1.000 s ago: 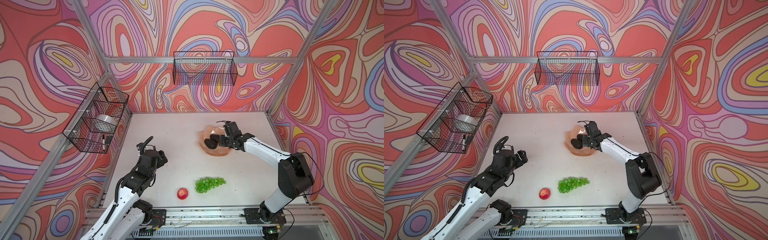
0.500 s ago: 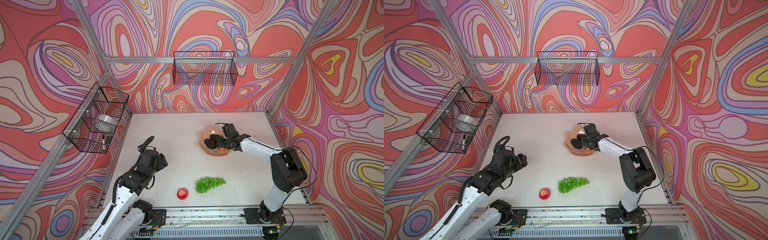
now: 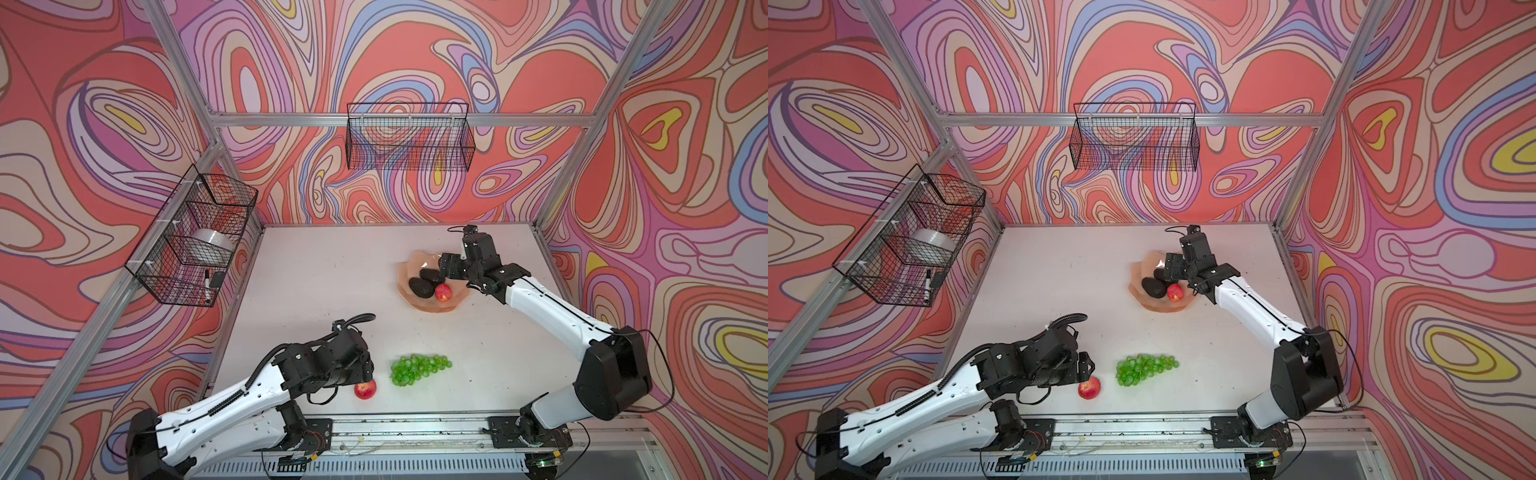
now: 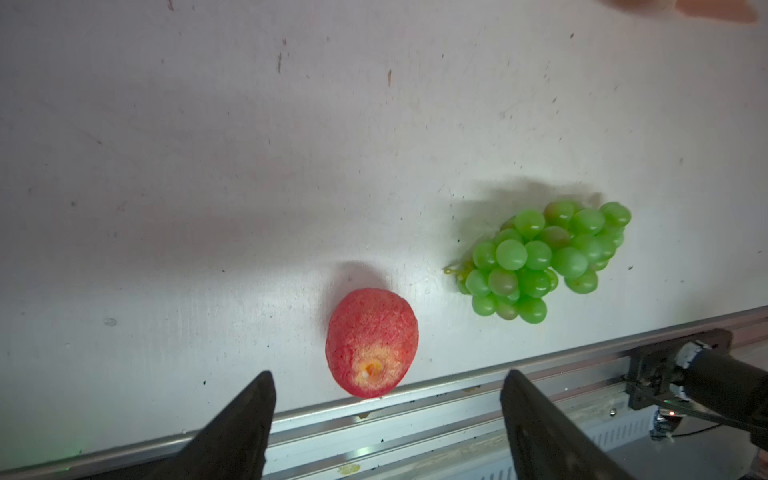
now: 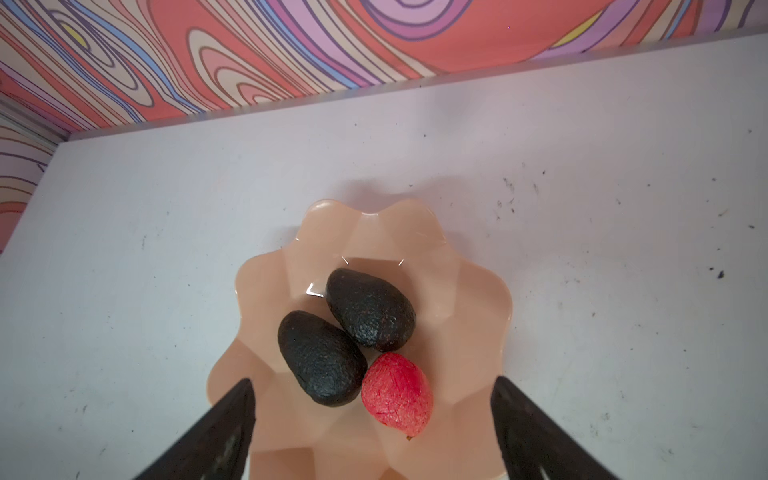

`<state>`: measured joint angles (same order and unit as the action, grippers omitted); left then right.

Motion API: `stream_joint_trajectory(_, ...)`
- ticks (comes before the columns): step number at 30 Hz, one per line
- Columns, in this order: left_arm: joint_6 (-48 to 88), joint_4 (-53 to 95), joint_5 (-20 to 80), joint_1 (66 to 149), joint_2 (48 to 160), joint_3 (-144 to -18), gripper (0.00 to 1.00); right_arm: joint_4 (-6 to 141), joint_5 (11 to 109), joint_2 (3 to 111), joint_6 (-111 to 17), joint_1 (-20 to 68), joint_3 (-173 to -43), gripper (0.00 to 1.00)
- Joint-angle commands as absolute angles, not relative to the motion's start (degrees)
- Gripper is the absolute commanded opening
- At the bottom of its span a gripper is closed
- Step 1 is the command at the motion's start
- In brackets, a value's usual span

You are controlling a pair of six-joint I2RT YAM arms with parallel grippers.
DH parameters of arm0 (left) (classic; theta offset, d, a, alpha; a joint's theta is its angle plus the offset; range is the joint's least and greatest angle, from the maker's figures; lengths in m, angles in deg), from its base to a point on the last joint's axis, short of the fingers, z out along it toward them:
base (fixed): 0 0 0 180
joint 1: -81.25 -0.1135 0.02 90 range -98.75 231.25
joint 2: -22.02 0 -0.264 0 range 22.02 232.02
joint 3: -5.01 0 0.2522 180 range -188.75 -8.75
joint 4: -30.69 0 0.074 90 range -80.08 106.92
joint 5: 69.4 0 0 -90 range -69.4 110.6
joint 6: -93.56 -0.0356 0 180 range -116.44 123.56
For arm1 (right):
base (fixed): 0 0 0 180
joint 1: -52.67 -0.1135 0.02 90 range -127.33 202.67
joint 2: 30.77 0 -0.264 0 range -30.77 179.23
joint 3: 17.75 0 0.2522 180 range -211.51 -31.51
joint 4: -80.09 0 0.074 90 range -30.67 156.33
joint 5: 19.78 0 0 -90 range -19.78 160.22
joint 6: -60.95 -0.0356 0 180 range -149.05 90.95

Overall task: Place and organize the fake fruits in the fruit bowl
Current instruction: 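Grasp the remaining red apple with the left gripper while the right gripper withdraws, then carry the red apple into the bowl and release it with the left gripper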

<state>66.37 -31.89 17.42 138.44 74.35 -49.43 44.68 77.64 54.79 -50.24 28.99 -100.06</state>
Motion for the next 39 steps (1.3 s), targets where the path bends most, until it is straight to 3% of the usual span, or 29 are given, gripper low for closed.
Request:
stream_joint_trajectory(1,71.85,-32.01,16.97,140.8,77.45,-47.99,0.87,43.83,78.78,52.51,-49.18,29.18,-100.21,0.93)
stream_joint_trajectory(8,72.03,-29.25,19.62,141.9,84.34,-46.01,0.87,43.21,79.77,48.17,-49.43,29.18,-97.82,0.95)
stream_joint_trajectory(15,72.56,-24.93,21.67,142.17,84.73,-41.2,0.81,43.12,80.84,46.25,-49.4,29.2,-96.28,0.96)
stream_joint_trajectory(25,70.9,-27.04,18.03,142.17,83.8,-42.13,0.52,43.66,81.0,45.65,-49.53,29.22,-95.41,0.96)
stream_joint_trajectory(33,70.72,-28.24,16.03,142.09,83.59,-43.11,0.47,43.83,81.02,44.99,-49.74,29.24,-94.61,0.96)
stream_joint_trajectory(39,63.35,-24.32,13.61,142.12,81.96,-49.0,0.46,44.18,80.79,44.84,-50.06,29.31,-94.11,0.95)
